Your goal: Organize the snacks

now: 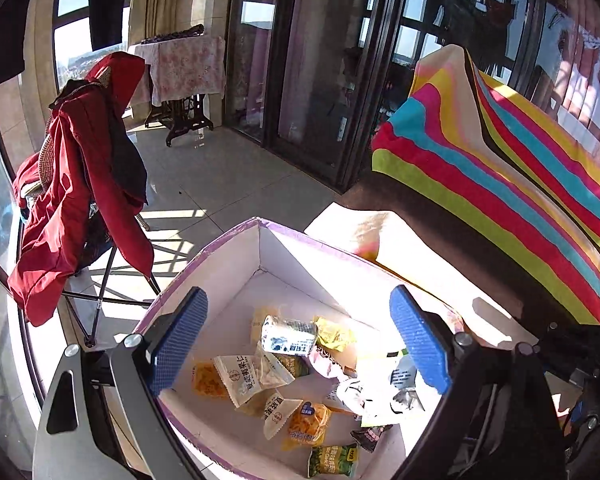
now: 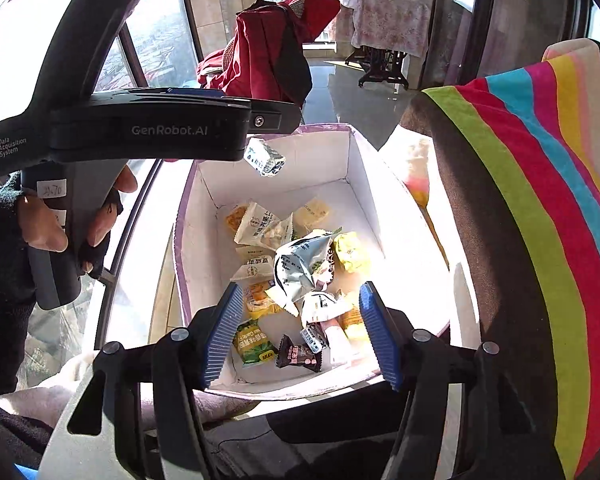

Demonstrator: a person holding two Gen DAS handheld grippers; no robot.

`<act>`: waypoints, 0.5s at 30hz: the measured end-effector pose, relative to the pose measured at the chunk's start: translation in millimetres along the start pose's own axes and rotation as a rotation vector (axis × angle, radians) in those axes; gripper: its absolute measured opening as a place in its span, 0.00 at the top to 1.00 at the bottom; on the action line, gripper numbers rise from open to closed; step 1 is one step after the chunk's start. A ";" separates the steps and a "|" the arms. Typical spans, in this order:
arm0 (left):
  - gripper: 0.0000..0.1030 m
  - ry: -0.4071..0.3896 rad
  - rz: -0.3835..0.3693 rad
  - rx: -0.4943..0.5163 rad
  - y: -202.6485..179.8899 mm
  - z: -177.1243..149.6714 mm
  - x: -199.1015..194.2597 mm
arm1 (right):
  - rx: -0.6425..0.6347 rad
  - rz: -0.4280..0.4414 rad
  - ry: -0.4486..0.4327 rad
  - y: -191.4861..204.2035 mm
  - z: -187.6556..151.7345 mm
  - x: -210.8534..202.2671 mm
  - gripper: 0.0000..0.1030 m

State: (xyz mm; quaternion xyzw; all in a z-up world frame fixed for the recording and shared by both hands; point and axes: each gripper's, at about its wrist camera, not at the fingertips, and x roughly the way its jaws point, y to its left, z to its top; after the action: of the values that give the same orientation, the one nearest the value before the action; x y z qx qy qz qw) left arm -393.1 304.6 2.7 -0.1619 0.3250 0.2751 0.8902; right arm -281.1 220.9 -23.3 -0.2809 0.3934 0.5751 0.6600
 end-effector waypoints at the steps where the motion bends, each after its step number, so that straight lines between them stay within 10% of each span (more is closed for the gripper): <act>1: 0.02 -0.028 0.021 -0.002 0.9 2.4 -4.8 | 0.014 0.008 -0.010 -0.8 -0.2 -2.2 0.16; 7: 0.02 -0.030 0.070 -0.079 6.7 22.5 -12.9 | 0.089 0.030 -0.017 -5.5 -8.5 -12.4 0.16; 15: 0.02 0.184 -0.049 -0.207 9.0 4.2 28.7 | 0.293 -0.073 0.090 -24.9 -17.1 2.9 0.16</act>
State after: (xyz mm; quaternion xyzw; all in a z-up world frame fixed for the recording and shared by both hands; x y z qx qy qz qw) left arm -378.1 324.7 -14.4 -0.2851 0.3711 0.2693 0.8417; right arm -259.9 203.9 -36.8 -0.2210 0.4917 0.4739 0.6963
